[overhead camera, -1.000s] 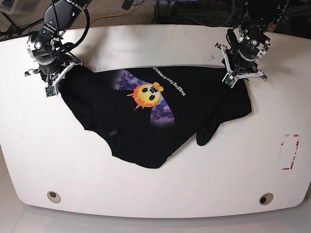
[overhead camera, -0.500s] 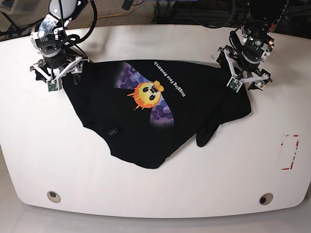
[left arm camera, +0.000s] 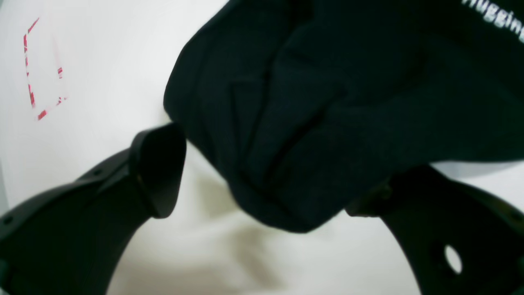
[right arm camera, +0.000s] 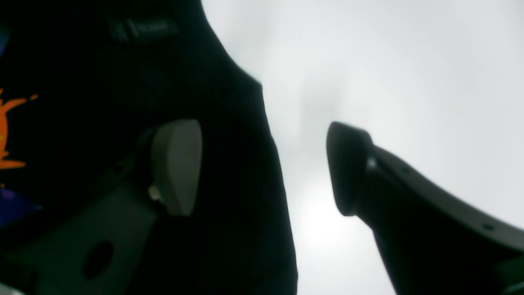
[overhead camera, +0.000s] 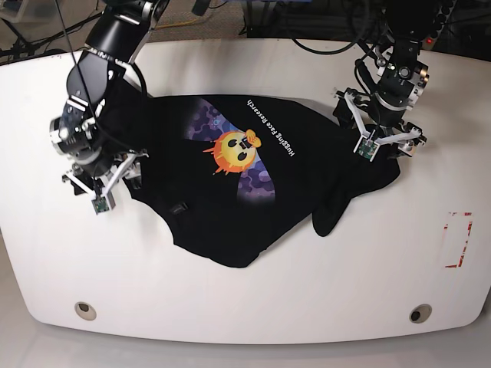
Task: Fold the T-shirt properly
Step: 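Release and move the right gripper to the T-shirt's hem corner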
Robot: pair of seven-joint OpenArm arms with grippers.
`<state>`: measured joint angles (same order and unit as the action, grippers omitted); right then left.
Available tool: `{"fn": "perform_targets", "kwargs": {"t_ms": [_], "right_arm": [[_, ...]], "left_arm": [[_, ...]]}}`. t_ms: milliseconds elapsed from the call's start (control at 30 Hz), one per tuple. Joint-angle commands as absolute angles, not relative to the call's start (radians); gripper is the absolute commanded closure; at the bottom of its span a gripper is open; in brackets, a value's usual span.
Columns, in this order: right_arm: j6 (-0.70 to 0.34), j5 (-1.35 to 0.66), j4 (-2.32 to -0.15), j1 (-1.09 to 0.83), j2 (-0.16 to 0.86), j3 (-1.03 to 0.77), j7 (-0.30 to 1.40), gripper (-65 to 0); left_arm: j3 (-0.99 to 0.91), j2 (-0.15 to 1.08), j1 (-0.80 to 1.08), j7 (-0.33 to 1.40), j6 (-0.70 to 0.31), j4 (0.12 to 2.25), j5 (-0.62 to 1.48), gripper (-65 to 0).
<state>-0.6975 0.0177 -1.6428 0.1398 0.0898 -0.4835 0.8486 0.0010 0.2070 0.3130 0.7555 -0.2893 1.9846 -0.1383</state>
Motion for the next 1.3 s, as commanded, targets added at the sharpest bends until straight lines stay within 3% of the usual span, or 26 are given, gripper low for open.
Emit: {"fn": "perform_targets", "kwargs": {"t_ms": [0, 100, 433, 767, 1267], "right_arm": [[-0.698, 0.002, -1.54, 0.232, 0.117, -0.426, 0.823, -46.0], [-0.698, 0.002, -1.403, 0.328, 0.143, -0.378, 0.82, -46.0], [-0.698, 0.01, -0.857, 0.63, 0.174, -0.32, 0.624, -46.0], [-0.698, 0.051, -0.463, 0.814, 0.183, -0.249, 0.39, -46.0], [-0.697, 0.061, -0.429, 0.783, 0.185, -0.114, 0.254, -46.0]], "left_arm": [[-0.002, 0.214, 0.315, 0.742, -0.288, 2.012, -0.137, -52.6], [-0.002, 0.214, 0.349, 0.742, -0.335, 2.014, -0.137, -52.6], [-0.085, 0.168, 0.397, 0.74, -0.698, 2.012, -0.136, -52.5], [-0.15, 0.12, 0.337, 0.739, -0.698, 2.012, -0.137, -52.5], [-0.151, 0.125, 0.274, 0.742, -0.698, 2.008, -0.143, -52.5]]}}
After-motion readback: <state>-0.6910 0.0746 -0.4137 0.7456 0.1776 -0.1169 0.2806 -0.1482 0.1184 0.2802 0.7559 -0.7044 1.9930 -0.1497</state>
